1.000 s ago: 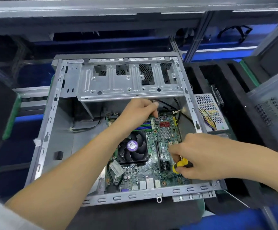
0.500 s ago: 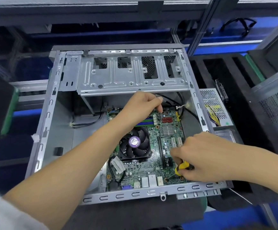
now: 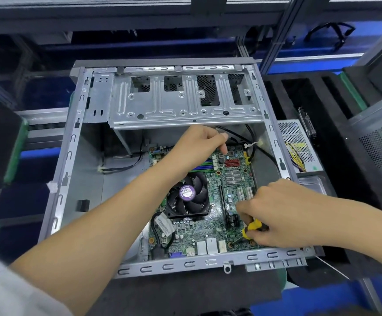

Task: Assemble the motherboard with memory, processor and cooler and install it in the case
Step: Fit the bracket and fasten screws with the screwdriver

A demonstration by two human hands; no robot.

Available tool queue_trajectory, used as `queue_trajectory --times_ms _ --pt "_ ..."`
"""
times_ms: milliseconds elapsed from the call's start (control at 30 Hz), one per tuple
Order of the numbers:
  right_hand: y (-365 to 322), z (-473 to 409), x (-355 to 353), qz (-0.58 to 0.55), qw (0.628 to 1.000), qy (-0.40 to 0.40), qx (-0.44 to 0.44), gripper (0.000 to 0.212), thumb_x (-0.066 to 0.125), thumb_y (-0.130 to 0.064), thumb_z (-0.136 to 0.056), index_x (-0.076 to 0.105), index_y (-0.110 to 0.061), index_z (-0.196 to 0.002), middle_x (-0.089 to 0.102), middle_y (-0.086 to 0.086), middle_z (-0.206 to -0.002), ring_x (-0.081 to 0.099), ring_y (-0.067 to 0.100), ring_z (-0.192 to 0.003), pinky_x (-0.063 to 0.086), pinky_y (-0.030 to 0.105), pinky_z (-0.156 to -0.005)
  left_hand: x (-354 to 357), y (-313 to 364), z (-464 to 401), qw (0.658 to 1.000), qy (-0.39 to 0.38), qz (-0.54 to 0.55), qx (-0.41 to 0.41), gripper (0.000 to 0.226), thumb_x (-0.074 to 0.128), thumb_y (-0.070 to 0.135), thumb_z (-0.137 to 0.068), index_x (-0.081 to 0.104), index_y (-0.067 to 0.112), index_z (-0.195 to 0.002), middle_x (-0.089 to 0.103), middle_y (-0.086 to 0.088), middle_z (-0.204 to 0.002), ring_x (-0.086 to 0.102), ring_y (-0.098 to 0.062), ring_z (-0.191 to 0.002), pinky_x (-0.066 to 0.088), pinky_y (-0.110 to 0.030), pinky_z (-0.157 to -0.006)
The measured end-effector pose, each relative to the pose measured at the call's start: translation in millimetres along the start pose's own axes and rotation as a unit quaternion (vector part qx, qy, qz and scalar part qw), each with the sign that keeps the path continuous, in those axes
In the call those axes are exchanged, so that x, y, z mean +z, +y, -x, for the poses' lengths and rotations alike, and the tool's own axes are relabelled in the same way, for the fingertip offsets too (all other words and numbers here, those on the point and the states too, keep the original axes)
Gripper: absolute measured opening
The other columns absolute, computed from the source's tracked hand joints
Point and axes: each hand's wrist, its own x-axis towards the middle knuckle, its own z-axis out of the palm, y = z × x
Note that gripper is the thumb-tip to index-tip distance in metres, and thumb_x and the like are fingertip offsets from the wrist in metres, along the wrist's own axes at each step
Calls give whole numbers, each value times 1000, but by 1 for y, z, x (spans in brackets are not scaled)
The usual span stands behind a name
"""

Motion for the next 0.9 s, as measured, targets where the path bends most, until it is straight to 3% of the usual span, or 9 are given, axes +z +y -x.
queue_trajectory --times_ms 67,133,167,233,300,400,500,633,900 --pt "-1 0 0 0 1000 0 0 25 47 -51 -87 54 -27 -91 35 -9 -56 40 17 -56 34 30 -56 1 -3 -2 1000 -4 0 4 35 51 24 -98 68 3 -76 29 29 -73 28 12 -77 27 -18 -51" --pt "-1 0 -1 7 1000 1 -1 27 45 -51 -87 54 -26 -92 34 -9 -57 41 18 -59 35 30 -57 2 -3 -2 1000 -21 -7 7 34 53 26 -97 69 4 -77 18 20 -48 14 4 -45 26 -15 -46" --pt "-1 -1 -1 9 1000 1 -1 28 45 -52 -87 53 -25 -93 34 -9 -57 42 19 -60 34 30 -57 0 -3 -1 998 -49 -23 13 31 54 25 -97 70 5 -79 22 22 -42 30 7 -32 27 -12 -43" --pt "-2 0 -2 13 1000 -1 -3 29 44 -52 -87 53 -25 -94 34 -9 -58 49 21 -63 34 30 -57 -1 1 3 984 -163 -68 29 17 60 21 -93 72 9 -88 63 17 -58 36 20 -38 25 -11 -43" --pt "-2 0 -2 13 1000 -3 -7 26 43 -51 -87 51 -27 -95 39 -8 -60 58 22 -70 35 30 -57 0 0 6 946 -305 -110 27 13 68 14 -87 70 14 -99 46 8 -39 34 5 -35 27 -18 -45" --pt "-3 0 -4 14 1000 -11 -5 27 42 -51 -88 46 -27 -99 32 -10 -61 49 16 -58 30 31 -55 19 -7 15 898 -421 -124 32 22 77 5 -76 68 11 -95 49 13 -47 40 -4 -43 33 -19 -49" --pt "-3 -1 -10 -12 999 -39 1 28 43 -53 -88 42 -25 -94 29 -13 -62 29 3 -49 30 29 -55 42 -14 21 903 -406 -128 52 24 84 7 -69 61 15 -64 55 9 -56 45 -8 -52 35 -25 -57" --pt "5 1 -22 -77 994 -80 2 25 52 -42 -85 41 -28 -101 41 -12 -69 41 4 -59 37 27 -52 45 -22 20 906 -407 -105 50 39 83 9 -70 50 15 -50 40 10 -45 33 -9 -47 26 -24 -50" --pt "-4 -2 -26 33 998 -44 7 36 37 -50 -95 56 -21 -105 32 -8 -62 28 9 -48 18 24 -42 41 -13 21 902 -408 -119 79 22 82 9 -72 66 -5 -78 61 -28 -75 56 -37 -70 44 -41 -68"
